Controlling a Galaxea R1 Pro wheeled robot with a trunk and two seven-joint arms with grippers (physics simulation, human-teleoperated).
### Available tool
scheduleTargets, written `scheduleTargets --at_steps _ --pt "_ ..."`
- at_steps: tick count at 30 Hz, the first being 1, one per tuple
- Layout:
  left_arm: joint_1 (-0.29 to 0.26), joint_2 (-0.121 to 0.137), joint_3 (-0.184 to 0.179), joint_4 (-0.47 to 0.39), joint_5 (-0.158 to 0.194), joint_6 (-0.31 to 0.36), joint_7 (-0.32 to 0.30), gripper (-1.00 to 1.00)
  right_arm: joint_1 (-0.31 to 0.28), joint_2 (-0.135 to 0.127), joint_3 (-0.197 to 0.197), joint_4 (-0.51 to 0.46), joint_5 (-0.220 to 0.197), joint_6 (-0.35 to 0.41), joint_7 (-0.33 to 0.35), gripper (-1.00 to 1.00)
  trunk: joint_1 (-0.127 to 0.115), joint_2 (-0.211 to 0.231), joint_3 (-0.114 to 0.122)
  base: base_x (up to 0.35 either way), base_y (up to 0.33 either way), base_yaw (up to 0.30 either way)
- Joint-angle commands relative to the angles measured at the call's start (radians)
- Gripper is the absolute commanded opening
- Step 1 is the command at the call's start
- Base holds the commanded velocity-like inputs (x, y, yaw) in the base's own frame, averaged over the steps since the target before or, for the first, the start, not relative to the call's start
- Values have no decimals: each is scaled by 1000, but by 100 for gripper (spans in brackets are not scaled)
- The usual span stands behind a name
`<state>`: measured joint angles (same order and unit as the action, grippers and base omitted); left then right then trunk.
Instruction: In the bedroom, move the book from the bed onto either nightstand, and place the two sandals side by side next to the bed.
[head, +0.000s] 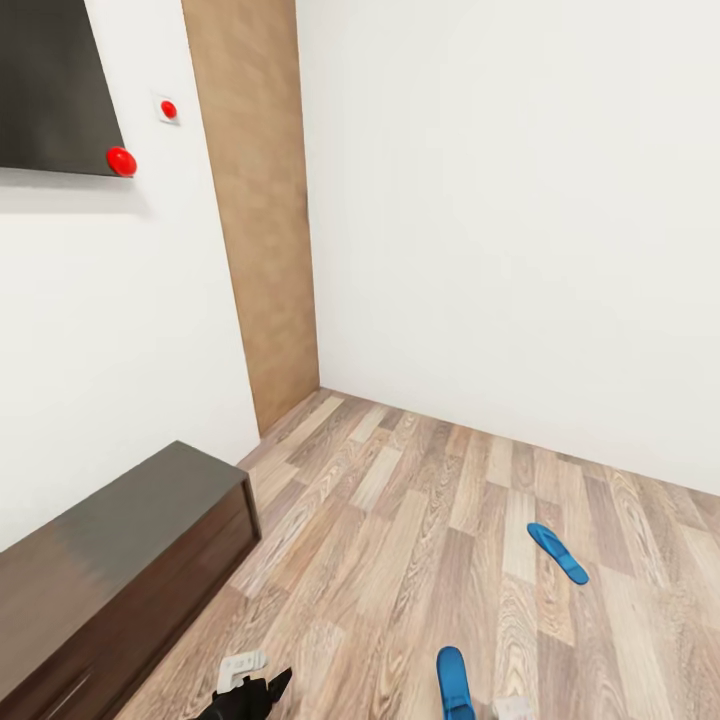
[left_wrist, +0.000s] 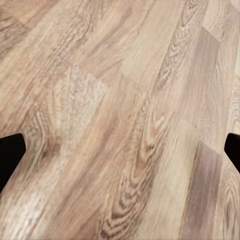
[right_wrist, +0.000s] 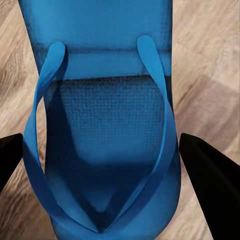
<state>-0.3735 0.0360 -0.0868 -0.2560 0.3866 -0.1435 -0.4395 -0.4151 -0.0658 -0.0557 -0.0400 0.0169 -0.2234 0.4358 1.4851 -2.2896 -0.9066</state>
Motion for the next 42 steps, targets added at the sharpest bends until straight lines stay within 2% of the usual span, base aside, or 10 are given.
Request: scheduleTargets --at_steps 1,8,24,42 --pt "-1 1 -8 1 8 -5 -1 100 -1 0 -6 1 2 -2 4 -100 0 0 -1 28 0 0" --pt "-1 1 -8 1 8 -5 0 100 -1 0 -6 0 2 -2 5 -100 0 0 -1 94 0 0" --pt "-1 1 -8 1 8 -5 0 100 -1 0 -6 0 2 -2 6 -100 0 0 -1 311 0 -2" --pt "-1 2 -8 1 8 -5 0 100 -1 0 -7 0 2 -2 8 -100 0 0 -1 322 0 -169"
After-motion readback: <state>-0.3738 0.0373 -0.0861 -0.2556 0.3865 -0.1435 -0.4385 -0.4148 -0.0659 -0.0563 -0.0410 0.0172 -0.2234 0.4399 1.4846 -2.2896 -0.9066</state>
